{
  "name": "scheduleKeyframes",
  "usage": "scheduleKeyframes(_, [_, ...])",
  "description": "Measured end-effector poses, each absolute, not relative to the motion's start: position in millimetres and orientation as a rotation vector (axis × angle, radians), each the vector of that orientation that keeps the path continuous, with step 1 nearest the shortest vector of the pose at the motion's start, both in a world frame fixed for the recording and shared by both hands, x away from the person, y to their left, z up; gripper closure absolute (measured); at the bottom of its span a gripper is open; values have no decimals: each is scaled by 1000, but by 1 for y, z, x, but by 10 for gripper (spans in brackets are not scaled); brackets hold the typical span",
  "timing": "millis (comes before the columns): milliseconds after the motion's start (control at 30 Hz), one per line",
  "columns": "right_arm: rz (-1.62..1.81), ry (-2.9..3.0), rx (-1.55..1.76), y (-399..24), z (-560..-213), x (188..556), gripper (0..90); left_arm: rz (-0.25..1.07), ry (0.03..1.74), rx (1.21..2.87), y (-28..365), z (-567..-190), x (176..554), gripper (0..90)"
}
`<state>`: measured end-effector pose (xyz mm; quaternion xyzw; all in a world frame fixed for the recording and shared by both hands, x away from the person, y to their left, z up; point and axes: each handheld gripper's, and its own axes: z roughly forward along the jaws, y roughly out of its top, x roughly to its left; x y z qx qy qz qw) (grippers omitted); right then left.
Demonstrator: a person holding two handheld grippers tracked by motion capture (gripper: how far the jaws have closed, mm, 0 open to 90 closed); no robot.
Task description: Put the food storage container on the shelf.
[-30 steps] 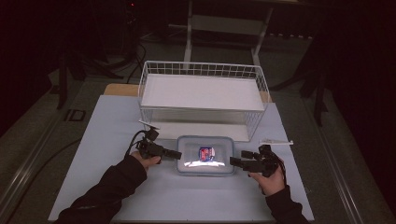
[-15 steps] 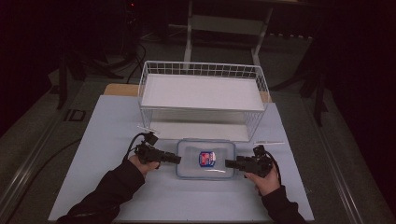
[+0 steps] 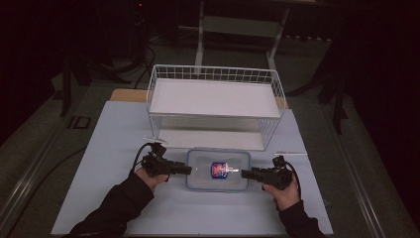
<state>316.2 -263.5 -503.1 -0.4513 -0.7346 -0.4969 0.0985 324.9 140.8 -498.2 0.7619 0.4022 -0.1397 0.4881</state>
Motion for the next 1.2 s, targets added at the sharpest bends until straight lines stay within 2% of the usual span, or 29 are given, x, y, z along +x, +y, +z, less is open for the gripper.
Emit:
scheduleKeyframes(233, [-1550, -2215, -1289, -259, -485, 325, 472, -230, 968, 1801, 146, -479, 327, 579])
scheduleKeyframes(467, [-1610, -2218, -1249, -256, -468, 348, 493, -190, 989, 1743, 150, -471, 337, 577])
scheduleKeyframes(867, [-1570, -2232, -1273, -246, -482, 384, 486, -160, 1048, 1711, 154, -488, 365, 569])
scheduleKeyframes(1200, [-1559, -2262, -1317, -243, -490, 404, 482, -74, 1090, 1701, 145, -501, 382, 542])
